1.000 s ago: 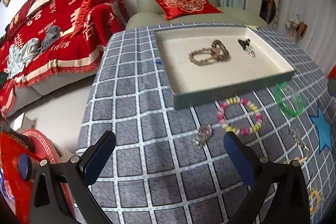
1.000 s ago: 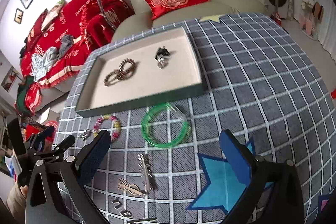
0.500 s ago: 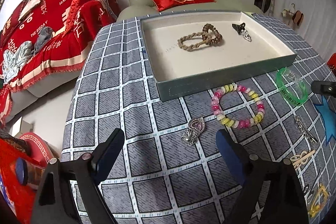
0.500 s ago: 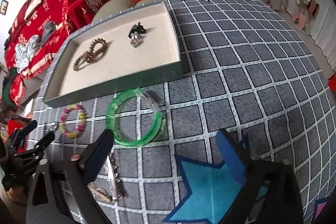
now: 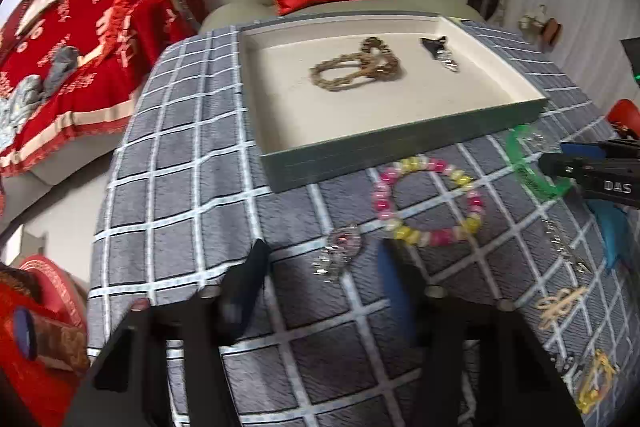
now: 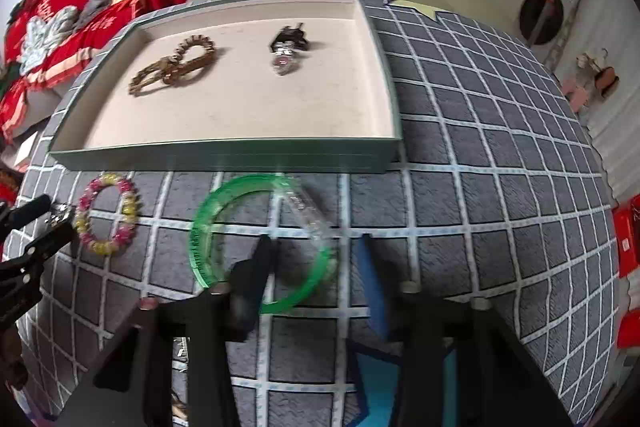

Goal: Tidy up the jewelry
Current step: 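Grasp the silver heart charm with the left tool while the right tool grasps the green bangle, then carry the silver charm and green bangle into the tray, lowering the bangle with the right tool, then open the right tool to release the bangle while the left tool releases the silver charm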

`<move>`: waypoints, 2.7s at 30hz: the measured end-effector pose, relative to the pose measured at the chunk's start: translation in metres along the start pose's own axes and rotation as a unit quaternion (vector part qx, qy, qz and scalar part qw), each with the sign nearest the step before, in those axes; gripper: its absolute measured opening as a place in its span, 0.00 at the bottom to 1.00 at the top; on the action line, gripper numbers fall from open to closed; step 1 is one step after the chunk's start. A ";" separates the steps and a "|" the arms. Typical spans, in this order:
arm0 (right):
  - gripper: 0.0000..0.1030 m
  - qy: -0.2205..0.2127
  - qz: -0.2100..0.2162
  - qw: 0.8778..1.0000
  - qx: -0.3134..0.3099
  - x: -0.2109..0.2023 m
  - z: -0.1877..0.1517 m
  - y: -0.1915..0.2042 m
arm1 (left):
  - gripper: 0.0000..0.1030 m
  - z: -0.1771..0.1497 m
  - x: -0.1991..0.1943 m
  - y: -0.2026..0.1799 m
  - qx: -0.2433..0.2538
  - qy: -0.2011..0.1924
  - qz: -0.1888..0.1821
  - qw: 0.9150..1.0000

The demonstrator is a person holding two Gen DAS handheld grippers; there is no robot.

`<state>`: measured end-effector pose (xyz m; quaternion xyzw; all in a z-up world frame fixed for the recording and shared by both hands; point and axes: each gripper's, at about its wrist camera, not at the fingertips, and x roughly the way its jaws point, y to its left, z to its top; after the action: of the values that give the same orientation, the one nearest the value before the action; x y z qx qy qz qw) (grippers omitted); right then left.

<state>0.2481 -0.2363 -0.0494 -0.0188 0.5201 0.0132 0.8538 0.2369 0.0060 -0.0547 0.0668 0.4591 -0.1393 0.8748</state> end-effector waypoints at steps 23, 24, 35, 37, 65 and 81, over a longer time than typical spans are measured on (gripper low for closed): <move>0.11 -0.050 0.071 0.995 0.039 -0.060 0.017 -0.013 | 0.31 0.026 -0.053 -0.001 -0.026 -0.055 -0.063 0.996; 0.11 -0.053 0.070 0.995 0.038 -0.062 0.022 -0.012 | 0.31 0.031 -0.054 -0.002 -0.026 -0.058 -0.065 0.996; 0.11 -0.039 0.058 0.997 0.031 -0.029 0.083 -0.008 | 0.31 0.091 -0.036 -0.005 -0.007 -0.053 -0.061 0.997; 0.11 -0.029 0.057 0.997 0.031 -0.018 0.091 -0.007 | 0.31 0.097 -0.026 -0.004 -0.005 -0.041 -0.064 0.997; 0.11 -0.002 0.026 0.997 0.070 0.057 0.121 -0.011 | 0.31 0.118 0.068 -0.010 -0.004 0.010 0.042 0.999; 0.57 -0.044 0.060 0.994 0.076 0.031 0.111 -0.012 | 0.31 0.117 0.068 -0.013 -0.016 -0.005 0.040 0.999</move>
<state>0.3612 -0.2427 -0.0261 0.0780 0.4814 0.0255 0.8726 0.3615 -0.0471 -0.0441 0.0700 0.4544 -0.0971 0.8827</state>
